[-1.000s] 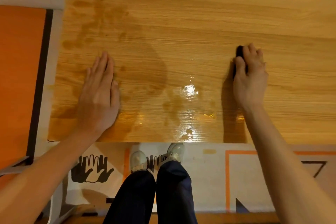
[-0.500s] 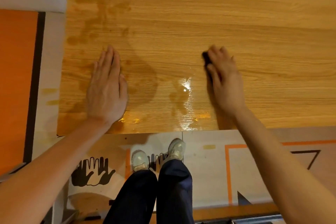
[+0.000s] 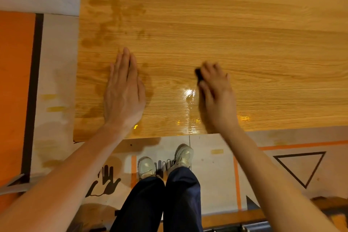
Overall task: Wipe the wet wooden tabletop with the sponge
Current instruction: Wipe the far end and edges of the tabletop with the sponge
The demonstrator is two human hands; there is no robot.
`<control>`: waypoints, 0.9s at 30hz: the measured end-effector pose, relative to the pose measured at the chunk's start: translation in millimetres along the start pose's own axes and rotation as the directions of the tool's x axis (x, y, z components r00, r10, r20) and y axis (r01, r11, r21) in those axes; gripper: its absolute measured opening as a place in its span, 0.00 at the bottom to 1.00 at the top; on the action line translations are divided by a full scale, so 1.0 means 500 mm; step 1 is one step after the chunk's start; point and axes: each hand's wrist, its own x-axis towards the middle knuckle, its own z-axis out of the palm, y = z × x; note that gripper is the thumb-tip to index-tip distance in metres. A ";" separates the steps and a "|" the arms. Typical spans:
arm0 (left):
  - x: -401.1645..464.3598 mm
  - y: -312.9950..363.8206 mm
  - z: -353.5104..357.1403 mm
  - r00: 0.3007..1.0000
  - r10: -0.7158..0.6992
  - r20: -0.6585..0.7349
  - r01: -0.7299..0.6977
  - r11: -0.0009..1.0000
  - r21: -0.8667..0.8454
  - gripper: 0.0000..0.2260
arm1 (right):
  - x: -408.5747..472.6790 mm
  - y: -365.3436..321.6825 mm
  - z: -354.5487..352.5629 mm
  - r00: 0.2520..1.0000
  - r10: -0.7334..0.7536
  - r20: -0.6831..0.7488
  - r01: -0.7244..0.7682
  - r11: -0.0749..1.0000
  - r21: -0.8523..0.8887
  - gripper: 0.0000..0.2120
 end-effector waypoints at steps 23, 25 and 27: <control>0.005 0.006 -0.002 0.999 -0.034 0.021 0.034 0.999 0.016 0.26 | 0.008 -0.103 0.082 0.999 -0.038 -0.039 0.036 0.998 -0.048 0.18; 0.004 0.006 -0.001 0.999 -0.031 0.018 0.031 0.999 0.030 0.26 | -0.110 -0.116 0.082 0.995 -0.091 0.030 0.092 0.995 -0.044 0.19; 0.003 0.006 -0.001 1.000 -0.029 0.011 0.028 0.999 0.033 0.26 | -0.152 -0.115 0.081 0.989 -0.135 0.060 0.138 0.989 -0.056 0.19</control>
